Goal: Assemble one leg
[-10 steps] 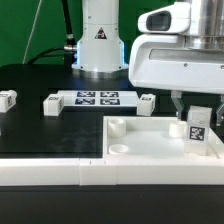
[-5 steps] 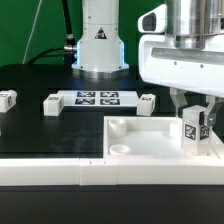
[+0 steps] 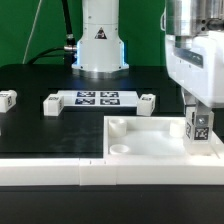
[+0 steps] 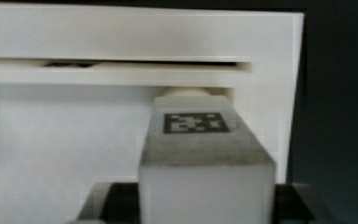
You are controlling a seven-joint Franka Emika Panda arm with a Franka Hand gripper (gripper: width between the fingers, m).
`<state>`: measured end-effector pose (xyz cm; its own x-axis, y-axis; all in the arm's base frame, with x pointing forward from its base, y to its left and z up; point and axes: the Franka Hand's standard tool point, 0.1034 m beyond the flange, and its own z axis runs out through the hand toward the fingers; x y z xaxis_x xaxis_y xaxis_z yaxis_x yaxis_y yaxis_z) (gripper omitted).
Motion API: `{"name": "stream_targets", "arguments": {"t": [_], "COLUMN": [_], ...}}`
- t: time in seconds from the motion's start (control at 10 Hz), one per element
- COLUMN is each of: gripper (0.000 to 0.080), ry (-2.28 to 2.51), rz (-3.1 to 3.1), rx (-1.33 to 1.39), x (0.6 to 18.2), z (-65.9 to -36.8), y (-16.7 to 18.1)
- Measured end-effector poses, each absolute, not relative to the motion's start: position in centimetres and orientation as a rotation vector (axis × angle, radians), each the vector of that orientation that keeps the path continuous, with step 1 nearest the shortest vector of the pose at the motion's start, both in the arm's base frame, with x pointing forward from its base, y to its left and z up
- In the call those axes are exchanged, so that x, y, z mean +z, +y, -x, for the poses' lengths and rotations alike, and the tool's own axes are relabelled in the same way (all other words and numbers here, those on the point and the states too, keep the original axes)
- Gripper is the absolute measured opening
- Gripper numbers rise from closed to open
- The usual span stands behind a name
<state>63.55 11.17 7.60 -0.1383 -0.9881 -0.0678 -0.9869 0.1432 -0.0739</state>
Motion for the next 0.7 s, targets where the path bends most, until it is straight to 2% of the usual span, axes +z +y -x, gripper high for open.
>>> {"name": "stream_targets", "arguments": {"t": [0.2,0.6,0.7], "gripper": [0.0292,0.0292,0.0458], "ry": [2.424,2.379,2.375], "rz": [1.827,1.892,1.898], "rx": [0.007,0.012,0.012], "x": [7.59,7.58,7.55], "z": [-63.49,-63.45,-63.43], "y": [11.16,10.95,10.98]}}
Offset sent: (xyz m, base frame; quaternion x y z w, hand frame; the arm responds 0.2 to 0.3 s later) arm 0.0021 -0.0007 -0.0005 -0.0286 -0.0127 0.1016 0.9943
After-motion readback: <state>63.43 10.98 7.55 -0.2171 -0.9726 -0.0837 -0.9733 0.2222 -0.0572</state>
